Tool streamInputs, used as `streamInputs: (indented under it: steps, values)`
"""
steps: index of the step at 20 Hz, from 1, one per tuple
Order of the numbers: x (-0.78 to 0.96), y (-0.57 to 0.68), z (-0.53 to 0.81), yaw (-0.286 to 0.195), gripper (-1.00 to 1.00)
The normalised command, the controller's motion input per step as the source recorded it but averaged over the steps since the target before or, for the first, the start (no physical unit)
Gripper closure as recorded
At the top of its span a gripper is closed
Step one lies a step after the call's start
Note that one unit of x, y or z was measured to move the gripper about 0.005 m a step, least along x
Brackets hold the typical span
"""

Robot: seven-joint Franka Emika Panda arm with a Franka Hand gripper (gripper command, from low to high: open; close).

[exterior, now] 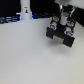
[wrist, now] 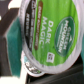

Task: Open the kcup holder, insert the kcup into the holder, and close the kcup holder

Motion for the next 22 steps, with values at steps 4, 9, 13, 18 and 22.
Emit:
streamInputs:
  steps: [4,9,13,18,22]
  values:
    - [-0.05,0.05,-0.22,0.038,1.00]
    - [-0.02,0.05,-0.22,0.028,1.00]
    - [-0.01,0.03,-0.23,0.032,1.00]
    - [0.06,0.08,-0.18,0.026,1.00]
    - [0.11,0.12,-0.12,0.028,1.00]
